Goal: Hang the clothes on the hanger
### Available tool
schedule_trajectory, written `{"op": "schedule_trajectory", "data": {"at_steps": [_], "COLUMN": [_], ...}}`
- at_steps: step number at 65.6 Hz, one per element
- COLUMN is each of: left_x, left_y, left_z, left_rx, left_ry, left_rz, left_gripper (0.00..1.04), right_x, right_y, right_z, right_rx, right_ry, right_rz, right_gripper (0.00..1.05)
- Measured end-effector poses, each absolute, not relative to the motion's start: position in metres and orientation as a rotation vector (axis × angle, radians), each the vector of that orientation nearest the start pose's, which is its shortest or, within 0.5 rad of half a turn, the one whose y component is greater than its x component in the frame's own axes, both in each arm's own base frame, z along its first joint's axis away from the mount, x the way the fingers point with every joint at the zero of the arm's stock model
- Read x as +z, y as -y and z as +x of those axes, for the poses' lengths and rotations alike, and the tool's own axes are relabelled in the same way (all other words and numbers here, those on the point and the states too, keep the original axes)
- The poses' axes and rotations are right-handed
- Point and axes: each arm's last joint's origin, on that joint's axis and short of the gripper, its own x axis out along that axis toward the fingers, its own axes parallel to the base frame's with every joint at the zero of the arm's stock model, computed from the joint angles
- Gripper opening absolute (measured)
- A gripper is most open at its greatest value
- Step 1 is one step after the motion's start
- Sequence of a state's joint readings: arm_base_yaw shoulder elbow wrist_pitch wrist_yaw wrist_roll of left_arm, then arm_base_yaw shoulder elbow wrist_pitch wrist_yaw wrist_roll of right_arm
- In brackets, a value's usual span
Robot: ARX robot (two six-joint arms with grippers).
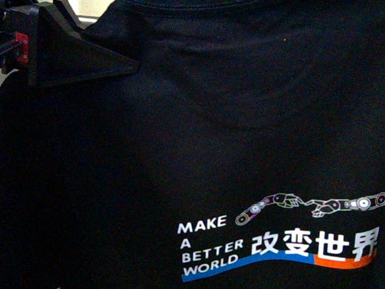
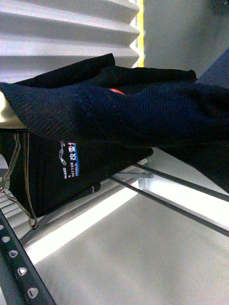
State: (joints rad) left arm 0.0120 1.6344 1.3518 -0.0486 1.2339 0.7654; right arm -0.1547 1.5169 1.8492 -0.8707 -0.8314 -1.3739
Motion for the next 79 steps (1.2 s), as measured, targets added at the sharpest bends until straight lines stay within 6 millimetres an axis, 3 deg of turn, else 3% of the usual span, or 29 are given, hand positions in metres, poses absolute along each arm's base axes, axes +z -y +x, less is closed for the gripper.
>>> {"op": "schedule_trajectory", "data": {"at_steps": [20, 31, 48, 69, 73, 79], "left_x": [0.331, 0.331, 0.331, 0.331, 0.331, 0.332], "left_y": [0.023, 0.023, 0.023, 0.023, 0.023, 0.023], "left_z": [0.362, 0.362, 0.362, 0.363, 0.362, 0.362], "left_rx": [-1.240, -1.240, -1.239, -1.228, -1.239, -1.248], "left_ry": [0.188, 0.188, 0.183, 0.179, 0.183, 0.187], "left_rz": [0.458, 0.458, 0.453, 0.458, 0.452, 0.446], "left_gripper": [0.07, 0.07, 0.07, 0.07, 0.16, 0.37], "right_x": [0.460, 0.453, 0.443, 0.434, 0.431, 0.417], "right_y": [-0.015, -0.020, -0.018, -0.004, -0.001, 0.009], "right_z": [0.315, 0.328, 0.341, 0.338, 0.334, 0.332], "right_rx": [0.905, 0.901, 0.854, 0.843, 0.844, 0.853], "right_ry": [0.010, -0.017, 0.010, 0.078, 0.077, 0.036], "right_rz": [-1.131, -1.132, -1.141, -1.150, -1.159, -1.138], "right_gripper": [0.97, 0.97, 0.59, 0.12, 0.08, 0.07]}}
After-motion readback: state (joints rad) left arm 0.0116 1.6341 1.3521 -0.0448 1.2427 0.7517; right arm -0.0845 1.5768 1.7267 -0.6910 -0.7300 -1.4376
